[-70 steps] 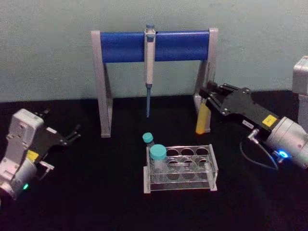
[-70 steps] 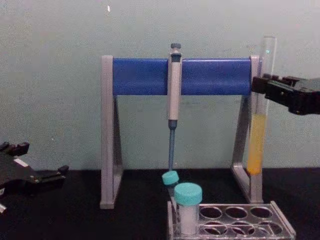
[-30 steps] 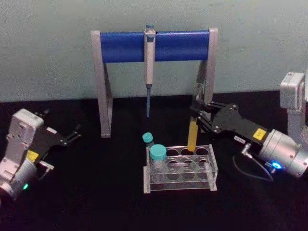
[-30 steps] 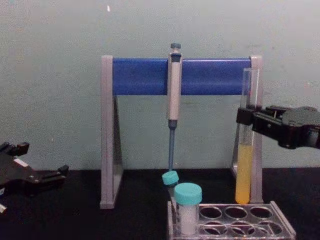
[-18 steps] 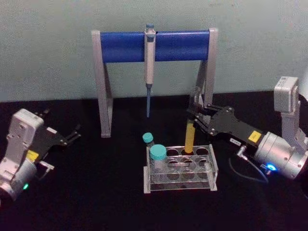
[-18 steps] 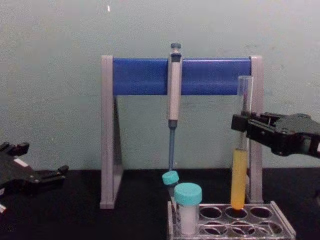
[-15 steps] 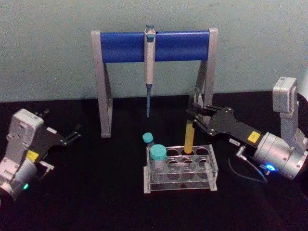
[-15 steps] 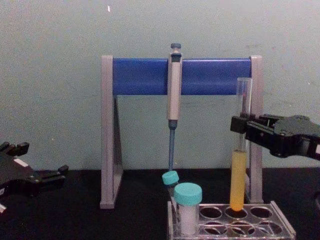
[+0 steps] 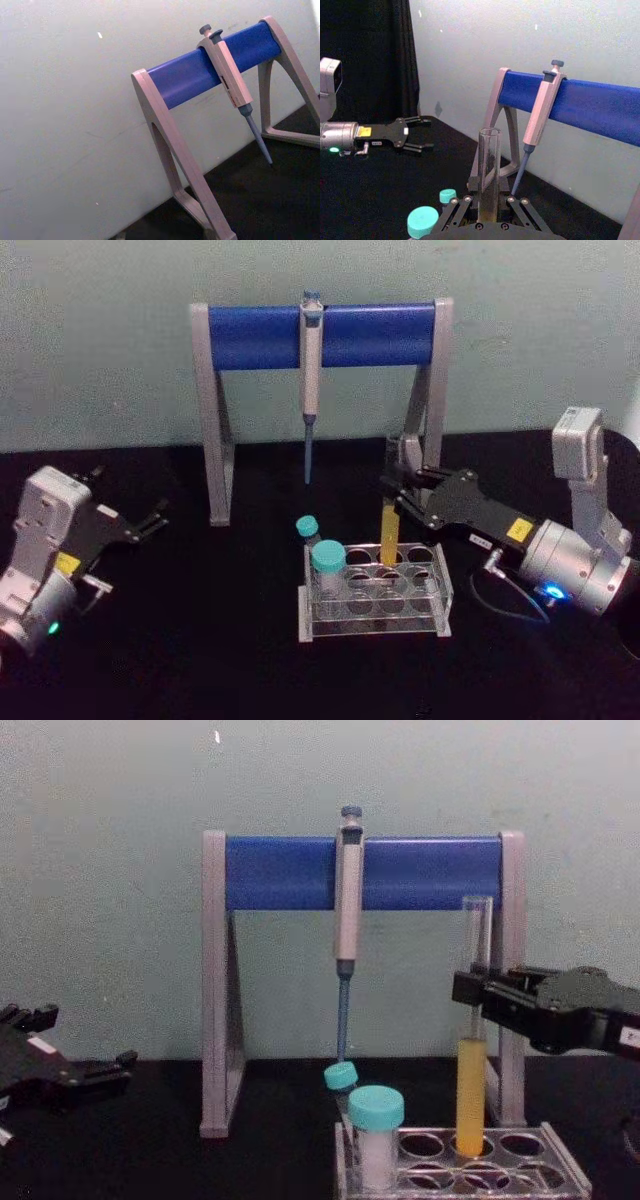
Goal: Pick up the test tube from the test tube rack, shake it, then place it back into the test tube rack.
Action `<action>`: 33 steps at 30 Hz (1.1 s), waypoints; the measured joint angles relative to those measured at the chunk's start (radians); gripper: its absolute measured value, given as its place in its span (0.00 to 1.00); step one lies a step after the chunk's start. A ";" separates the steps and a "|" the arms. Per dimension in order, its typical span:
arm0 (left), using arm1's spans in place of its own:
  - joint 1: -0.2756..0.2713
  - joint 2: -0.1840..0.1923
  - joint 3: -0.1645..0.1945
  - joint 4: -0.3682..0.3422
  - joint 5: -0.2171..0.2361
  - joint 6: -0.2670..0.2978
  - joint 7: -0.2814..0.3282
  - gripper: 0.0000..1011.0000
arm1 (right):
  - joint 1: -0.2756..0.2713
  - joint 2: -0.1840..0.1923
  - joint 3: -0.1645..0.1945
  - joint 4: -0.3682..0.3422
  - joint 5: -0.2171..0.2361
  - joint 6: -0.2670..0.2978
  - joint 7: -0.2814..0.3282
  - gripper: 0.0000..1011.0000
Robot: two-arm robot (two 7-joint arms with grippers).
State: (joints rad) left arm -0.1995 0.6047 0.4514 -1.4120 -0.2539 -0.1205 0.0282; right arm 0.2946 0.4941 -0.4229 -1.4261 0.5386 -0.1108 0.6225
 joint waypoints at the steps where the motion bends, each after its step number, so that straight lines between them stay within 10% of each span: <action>1: 0.000 0.000 0.000 0.000 0.000 0.000 0.000 0.99 | 0.001 -0.001 -0.001 0.002 -0.001 0.000 0.000 0.23; 33: 0.000 0.000 0.000 0.000 0.000 0.000 0.000 0.99 | 0.030 -0.023 -0.025 0.087 -0.031 0.017 0.011 0.23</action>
State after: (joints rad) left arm -0.1995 0.6047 0.4514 -1.4119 -0.2539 -0.1205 0.0283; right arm 0.3246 0.4709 -0.4474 -1.3388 0.5073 -0.0940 0.6334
